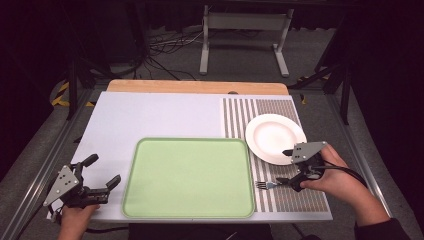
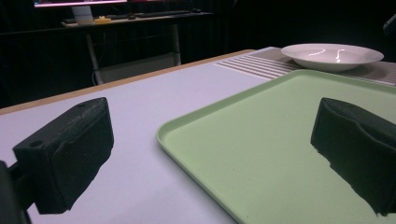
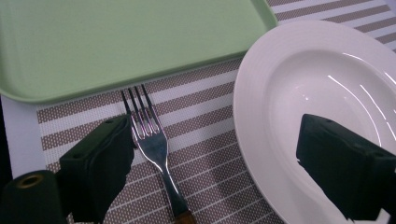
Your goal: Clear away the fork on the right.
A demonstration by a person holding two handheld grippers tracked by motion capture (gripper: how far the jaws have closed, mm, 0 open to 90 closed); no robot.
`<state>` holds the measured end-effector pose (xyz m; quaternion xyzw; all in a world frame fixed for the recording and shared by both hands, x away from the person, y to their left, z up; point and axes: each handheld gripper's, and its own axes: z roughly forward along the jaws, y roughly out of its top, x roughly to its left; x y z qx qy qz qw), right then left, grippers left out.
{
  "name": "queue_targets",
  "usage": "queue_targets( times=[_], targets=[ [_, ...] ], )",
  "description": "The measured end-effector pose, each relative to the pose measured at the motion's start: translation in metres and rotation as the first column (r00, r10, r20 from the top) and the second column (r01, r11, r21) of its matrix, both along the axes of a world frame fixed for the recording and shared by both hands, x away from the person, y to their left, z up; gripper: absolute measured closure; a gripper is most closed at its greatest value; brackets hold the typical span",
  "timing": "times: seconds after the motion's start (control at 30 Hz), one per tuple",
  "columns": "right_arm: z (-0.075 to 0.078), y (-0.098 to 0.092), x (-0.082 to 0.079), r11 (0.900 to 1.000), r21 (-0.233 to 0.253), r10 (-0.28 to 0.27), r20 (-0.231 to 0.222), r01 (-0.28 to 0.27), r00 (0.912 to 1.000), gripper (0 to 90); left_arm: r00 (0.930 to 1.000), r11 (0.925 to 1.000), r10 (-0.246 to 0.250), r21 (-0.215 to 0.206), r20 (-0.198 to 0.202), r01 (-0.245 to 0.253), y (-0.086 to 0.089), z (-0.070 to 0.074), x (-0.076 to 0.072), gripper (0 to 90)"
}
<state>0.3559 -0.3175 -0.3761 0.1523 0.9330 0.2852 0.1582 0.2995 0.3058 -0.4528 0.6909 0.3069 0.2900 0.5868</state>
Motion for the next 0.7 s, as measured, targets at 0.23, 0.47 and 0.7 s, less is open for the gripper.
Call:
queue_targets(
  times=[0.23, 0.47, 0.7],
  targets=[
    [-0.0017, 0.0032, 0.0048, 0.995, -0.095, 0.026, -0.036, -0.029, 0.9990, 13.3, 1.0000, 1.0000, -0.001, 0.003, -0.001, 0.001, 0.0000, 0.0002, -0.0002, 0.0],
    [-0.0036, 0.0073, 0.0074, 0.985, -0.159, 0.051, -0.073, -0.062, 0.9960, 14.4, 1.0000, 1.0000, -0.002, 0.003, 0.000, 0.002, 0.0001, 0.0003, -0.0001, 0.0],
    [-0.0087, 0.0101, 0.0092, 0.972, -0.198, 0.103, -0.107, -0.123, 0.9889, 17.9, 1.0000, 1.0000, -0.003, 0.004, 0.001, 0.003, 0.0000, 0.0004, -0.0002, 0.0]
  ],
)
